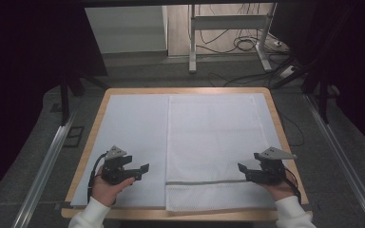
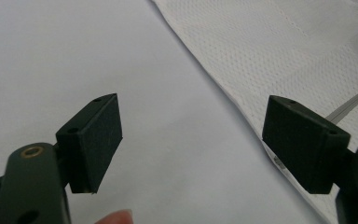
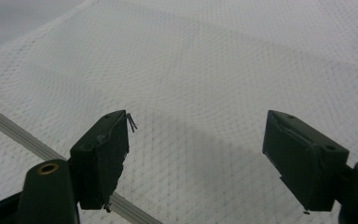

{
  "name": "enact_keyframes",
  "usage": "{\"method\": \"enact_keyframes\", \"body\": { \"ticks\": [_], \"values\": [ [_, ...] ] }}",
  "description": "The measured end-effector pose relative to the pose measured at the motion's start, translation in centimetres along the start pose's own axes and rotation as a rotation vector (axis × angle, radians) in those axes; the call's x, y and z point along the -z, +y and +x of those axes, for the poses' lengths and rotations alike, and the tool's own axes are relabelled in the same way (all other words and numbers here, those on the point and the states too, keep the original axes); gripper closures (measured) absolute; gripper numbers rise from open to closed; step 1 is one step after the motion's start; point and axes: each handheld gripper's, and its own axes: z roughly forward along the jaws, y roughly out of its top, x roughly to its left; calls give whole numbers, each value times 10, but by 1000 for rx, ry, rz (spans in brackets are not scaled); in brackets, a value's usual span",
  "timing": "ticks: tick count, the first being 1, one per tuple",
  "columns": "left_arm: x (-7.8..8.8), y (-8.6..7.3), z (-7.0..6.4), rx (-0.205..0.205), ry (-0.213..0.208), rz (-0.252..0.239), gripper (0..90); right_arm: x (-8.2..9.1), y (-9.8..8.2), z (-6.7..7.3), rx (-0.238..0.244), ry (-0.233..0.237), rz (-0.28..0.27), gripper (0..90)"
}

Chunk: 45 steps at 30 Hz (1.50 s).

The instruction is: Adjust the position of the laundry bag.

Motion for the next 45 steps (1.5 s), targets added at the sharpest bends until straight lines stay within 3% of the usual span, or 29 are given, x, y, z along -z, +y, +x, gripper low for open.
{"method": "enact_keyframes", "body": {
  "ticks": [3,9,17,23,35,45],
  "values": [
    [-5,0,-1,-9,-10,9,187,-1,2,0,5,4,-6,223],
    [-7,1,-4,10,-21,37,217,-2,1,1,9,9,1,222],
    [-10,6,-21,3,-35,78,231,2,3,2,8,-2,-20,222],
    [-20,6,-26,-3,-38,107,235,-2,1,1,11,-9,-4,222],
    [-24,8,-32,-13,-53,112,235,-2,1,2,13,-19,0,222],
    [-34,11,-40,-19,-64,145,237,-2,1,1,9,-19,4,223]
  ]
}}
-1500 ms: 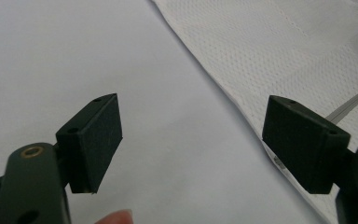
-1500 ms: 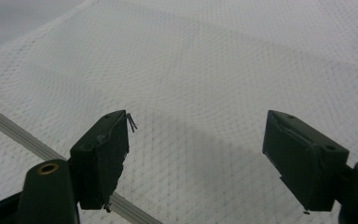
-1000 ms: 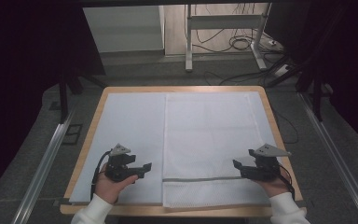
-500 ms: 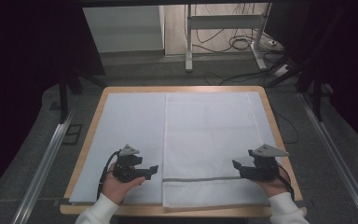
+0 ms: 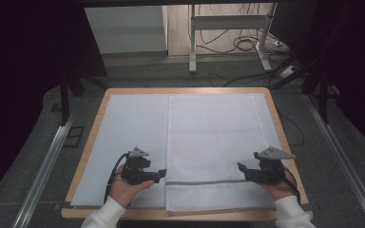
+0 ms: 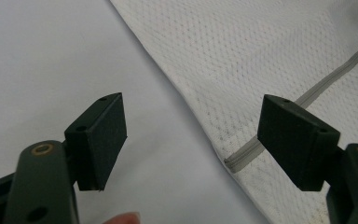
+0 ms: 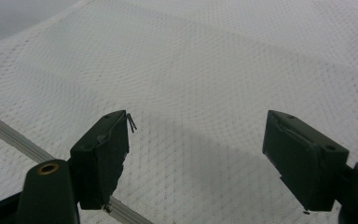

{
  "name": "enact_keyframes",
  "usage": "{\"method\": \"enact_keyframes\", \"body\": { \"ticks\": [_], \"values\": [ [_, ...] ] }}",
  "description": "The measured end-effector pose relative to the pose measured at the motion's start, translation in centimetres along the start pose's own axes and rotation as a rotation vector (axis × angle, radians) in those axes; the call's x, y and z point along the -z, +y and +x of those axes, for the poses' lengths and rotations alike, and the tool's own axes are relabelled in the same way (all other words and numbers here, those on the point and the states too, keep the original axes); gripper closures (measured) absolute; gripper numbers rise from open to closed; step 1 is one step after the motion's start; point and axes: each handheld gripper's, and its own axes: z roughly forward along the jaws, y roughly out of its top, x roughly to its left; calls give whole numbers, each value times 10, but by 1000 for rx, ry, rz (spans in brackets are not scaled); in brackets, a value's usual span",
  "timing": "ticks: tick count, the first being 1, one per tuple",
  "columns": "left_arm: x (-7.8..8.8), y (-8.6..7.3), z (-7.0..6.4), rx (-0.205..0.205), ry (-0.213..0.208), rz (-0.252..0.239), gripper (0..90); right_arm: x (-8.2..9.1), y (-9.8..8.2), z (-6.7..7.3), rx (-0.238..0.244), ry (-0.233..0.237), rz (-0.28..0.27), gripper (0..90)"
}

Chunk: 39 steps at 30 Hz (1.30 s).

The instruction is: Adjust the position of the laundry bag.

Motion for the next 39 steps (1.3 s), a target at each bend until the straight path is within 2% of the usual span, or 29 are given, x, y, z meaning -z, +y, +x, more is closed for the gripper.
{"method": "enact_keyframes", "body": {
  "ticks": [10,19,25,28,31,39],
  "values": [
    [-12,6,-8,3,-22,21,235,0,0,0,0,-5,2,222],
    [-20,10,-10,16,-38,43,230,0,0,-1,1,-8,3,223],
    [-27,12,-7,50,-88,60,256,0,0,0,0,-8,4,223],
    [-29,12,-7,55,-95,67,272,1,0,0,1,-11,-1,223],
    [-31,12,-7,66,-120,82,291,1,0,-1,1,-12,-2,223],
    [-35,11,-8,81,-131,104,323,2,1,-1,5,-18,-2,223]
  ]
}}
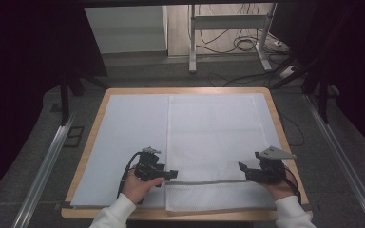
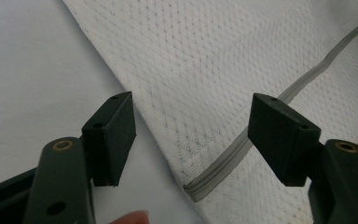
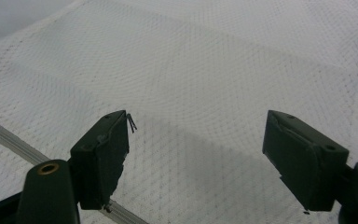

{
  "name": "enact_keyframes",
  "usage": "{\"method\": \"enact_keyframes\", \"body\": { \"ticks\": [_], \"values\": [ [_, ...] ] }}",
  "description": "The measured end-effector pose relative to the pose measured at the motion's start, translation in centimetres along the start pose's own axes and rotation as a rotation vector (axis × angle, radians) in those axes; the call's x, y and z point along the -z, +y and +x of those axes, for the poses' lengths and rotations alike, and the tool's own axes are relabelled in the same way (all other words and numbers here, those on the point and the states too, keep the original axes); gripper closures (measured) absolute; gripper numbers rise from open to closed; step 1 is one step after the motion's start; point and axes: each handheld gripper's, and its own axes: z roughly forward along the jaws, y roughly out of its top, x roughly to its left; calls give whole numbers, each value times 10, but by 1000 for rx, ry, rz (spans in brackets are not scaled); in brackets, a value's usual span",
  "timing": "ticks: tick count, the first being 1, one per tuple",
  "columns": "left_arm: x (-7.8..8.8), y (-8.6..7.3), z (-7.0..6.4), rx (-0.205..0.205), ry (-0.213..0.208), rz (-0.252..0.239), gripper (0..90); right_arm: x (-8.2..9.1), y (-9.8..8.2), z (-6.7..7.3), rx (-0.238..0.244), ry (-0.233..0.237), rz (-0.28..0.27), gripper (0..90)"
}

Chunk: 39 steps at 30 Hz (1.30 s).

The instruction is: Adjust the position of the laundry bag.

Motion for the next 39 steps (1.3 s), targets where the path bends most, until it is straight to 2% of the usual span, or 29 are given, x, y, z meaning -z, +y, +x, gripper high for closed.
{"method": "enact_keyframes", "body": {
  "ticks": [12,17,20,26,30,32,37,39],
  "values": [
    [-6,-3,-1,10,0,23,348,0,0,1,1,-4,1,223],
    [-10,-4,-2,0,14,45,357,0,0,1,3,-6,-1,223],
    [-12,-5,-3,4,24,38,379,0,1,1,2,-6,-1,223],
    [-15,-4,-5,-18,57,26,511,0,1,1,5,-5,-1,223],
    [-17,-3,-8,-69,99,32,628,0,1,1,5,-7,-2,223],
    [-18,-3,-8,-78,113,24,683,0,1,1,5,-7,-3,223],
    [-19,-3,-5,-104,117,16,837,1,1,2,7,-10,-3,223],
    [-19,-3,-2,-101,106,13,847,1,1,2,7,-9,-4,223]
  ]
}}
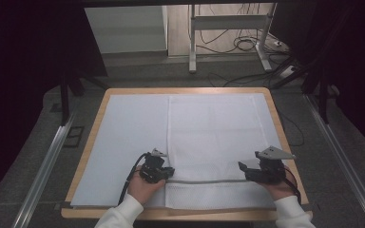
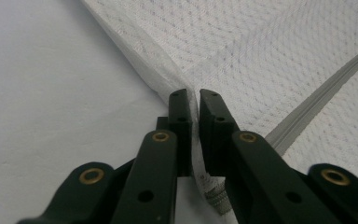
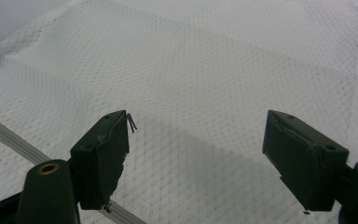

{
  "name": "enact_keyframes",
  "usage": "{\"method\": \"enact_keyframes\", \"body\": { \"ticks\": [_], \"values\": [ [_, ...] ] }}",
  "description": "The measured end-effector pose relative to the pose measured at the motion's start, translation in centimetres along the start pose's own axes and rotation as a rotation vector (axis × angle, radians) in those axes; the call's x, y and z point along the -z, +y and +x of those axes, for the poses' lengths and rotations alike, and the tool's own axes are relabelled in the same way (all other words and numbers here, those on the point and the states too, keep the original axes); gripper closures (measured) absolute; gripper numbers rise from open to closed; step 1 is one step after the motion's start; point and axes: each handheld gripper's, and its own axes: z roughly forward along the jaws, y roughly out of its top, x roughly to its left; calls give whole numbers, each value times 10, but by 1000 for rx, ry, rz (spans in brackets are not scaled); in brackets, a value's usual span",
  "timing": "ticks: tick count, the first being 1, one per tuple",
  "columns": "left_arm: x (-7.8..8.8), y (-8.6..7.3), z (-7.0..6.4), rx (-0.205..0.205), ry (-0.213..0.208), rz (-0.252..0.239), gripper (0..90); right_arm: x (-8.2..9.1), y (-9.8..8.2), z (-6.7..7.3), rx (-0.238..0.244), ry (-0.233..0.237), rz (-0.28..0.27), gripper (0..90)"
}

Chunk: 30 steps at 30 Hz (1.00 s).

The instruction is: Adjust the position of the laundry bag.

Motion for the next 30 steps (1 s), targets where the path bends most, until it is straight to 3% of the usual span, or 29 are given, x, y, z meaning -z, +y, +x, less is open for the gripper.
{"method": "enact_keyframes", "body": {
  "ticks": [10,16,23,30],
  "values": [
    [1,-2,1,11,-23,-27,895,2,1,-2,1,-18,0,223],
    [2,-3,1,22,-37,-37,896,8,17,-12,-31,-50,29,223],
    [4,-4,3,30,-52,-47,895,7,37,-23,-65,-49,73,223],
    [5,-5,3,35,-62,-57,896,5,36,-32,-110,-64,98,227]
  ]
}}
